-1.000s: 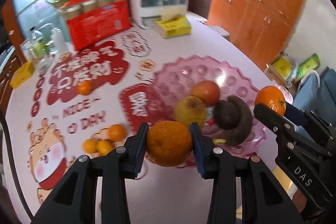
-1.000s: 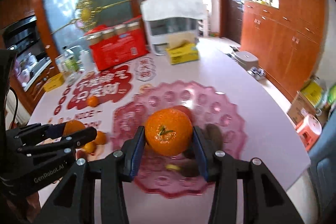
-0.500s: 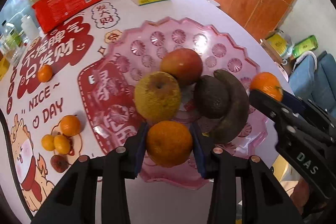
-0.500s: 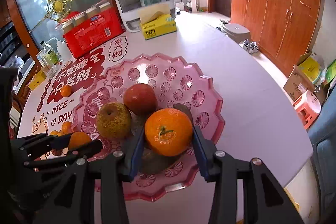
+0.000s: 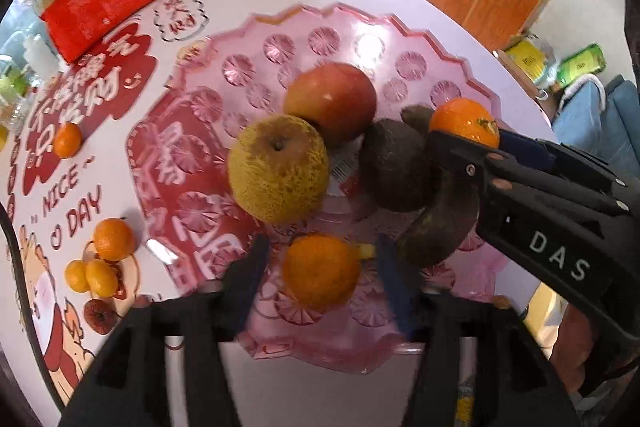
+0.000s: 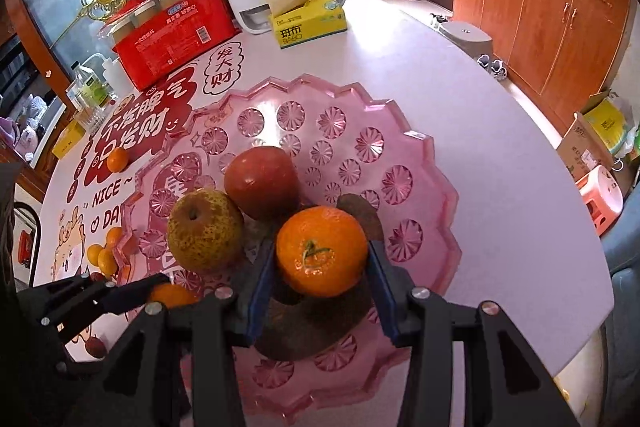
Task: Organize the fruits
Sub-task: 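Carry both mandarins over the pink bowl and open both tools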
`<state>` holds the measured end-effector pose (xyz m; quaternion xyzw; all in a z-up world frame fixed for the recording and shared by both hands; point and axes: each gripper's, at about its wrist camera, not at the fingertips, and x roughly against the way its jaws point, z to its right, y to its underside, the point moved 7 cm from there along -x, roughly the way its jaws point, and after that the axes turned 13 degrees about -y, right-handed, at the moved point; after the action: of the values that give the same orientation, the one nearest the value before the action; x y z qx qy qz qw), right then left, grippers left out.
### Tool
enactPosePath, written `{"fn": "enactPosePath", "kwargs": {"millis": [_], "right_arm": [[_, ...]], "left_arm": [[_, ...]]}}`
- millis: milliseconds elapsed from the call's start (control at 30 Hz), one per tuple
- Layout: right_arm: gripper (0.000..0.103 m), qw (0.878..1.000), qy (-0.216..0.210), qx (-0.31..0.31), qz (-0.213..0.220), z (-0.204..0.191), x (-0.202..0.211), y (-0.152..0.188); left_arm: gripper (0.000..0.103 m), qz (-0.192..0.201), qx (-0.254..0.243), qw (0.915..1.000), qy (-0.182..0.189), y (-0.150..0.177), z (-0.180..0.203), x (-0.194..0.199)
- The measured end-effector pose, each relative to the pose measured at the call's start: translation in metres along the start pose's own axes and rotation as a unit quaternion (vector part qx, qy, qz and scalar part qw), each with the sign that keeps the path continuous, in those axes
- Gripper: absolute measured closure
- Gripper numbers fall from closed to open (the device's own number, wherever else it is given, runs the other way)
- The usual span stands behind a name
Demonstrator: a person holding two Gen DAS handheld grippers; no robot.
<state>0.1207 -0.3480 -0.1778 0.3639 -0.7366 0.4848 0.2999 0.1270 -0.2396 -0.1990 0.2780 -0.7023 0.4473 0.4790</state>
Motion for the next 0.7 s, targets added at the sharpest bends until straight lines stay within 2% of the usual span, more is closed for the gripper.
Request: {"fn": "enactPosePath", "kwargs": {"millis": [167, 467, 700], "right_arm": [[0.052, 1.0, 0.002, 0.006, 0.012, -0.002, 0.001, -0.007], [0.05, 1.0, 0.003, 0.012, 0.029, -0.006, 0.004, -0.015], [0.05, 0.998, 0.003, 0.031, 0.061, -0.018, 0.017, -0.023]], "left_arm": [[0.026, 0.023, 0.012, 0.9996, -0.012, -0.004, -0.01, 0.011], [0.022, 0.037, 0.036, 0.9982, -0.031, -0.001, -0.029, 0.023], [0.021, 0.049, 0.048, 0.9969, -0.039, -0.001, -0.037, 0.034]]}}
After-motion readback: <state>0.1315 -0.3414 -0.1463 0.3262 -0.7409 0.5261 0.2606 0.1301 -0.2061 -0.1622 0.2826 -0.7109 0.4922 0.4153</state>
